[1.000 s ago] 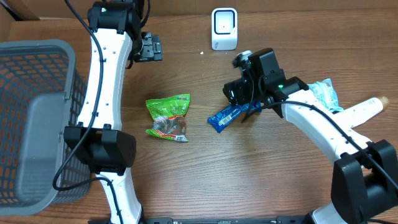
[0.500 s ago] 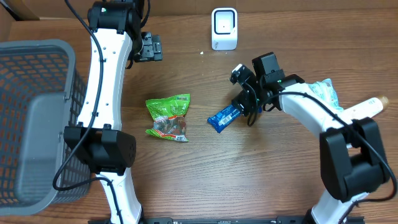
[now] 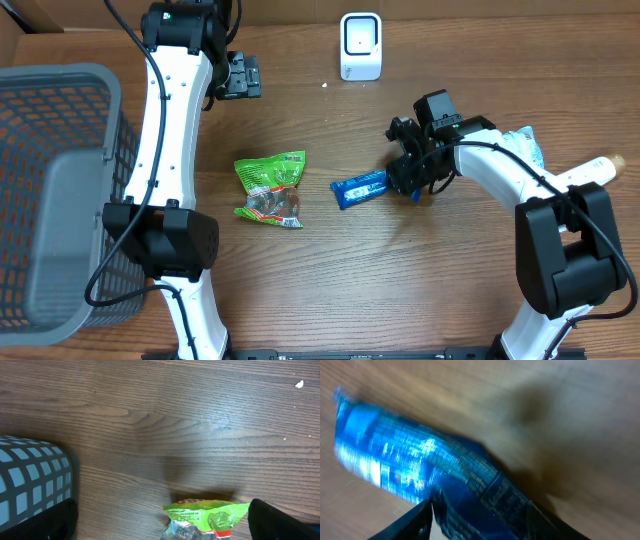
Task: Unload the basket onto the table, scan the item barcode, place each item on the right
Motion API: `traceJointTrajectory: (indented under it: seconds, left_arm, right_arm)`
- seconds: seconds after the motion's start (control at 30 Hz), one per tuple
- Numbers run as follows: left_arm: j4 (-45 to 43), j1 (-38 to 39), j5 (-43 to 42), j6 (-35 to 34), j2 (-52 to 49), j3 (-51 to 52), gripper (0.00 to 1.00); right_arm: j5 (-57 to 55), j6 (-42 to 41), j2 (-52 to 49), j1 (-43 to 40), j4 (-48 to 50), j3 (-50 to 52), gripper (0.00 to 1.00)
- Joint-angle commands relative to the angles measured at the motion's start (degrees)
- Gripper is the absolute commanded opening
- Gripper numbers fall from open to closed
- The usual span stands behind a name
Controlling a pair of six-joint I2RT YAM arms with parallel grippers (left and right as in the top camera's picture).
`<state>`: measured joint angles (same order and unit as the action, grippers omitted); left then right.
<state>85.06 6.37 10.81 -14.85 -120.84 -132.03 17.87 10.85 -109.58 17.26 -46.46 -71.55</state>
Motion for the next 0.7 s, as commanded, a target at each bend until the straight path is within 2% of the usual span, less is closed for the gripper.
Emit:
traceJointTrajectory:
  seconds: [0.0,0.13,0.27,0.43,0.5,0.67]
  left_arm:
    - [-0.07,0.42,0.48,0.04,0.94,-1.2,1.0]
    - [-0.07,0.39,0.48,0.04,0.94,-1.2,1.0]
    - [-0.07,0.39,0.5,0.04,0.94,-1.2,1.0]
    - [-0.09,0.39,0.48,0.07,0.94,-1.2,1.0]
    - [-0.07,0.39,0.5,0.07,0.94,-1.2,1.0]
    - [-0.07,0.39,0.13,0.04,0.94,-1.2,1.0]
  right_arm:
    - [9.22,-5.51,-0.7,-0.07,-5.2,-0.31,0.61]
    - [14.6,-4.11,-0.7,-0.09,-14.45,-0.48,0.62]
    - [13.46,1.7,-0.7,-0.26,-19.85,-2.93,0.86]
    - [7.74,4.24,-0.7,-0.28,-14.12,-6.86,1.0]
    - [6.16,6.62,-0.7,-0.17,-9.35,-6.84,1.0]
    - [6.01,16.59,-1.01,-0.17,-2.51,-5.27,0.84]
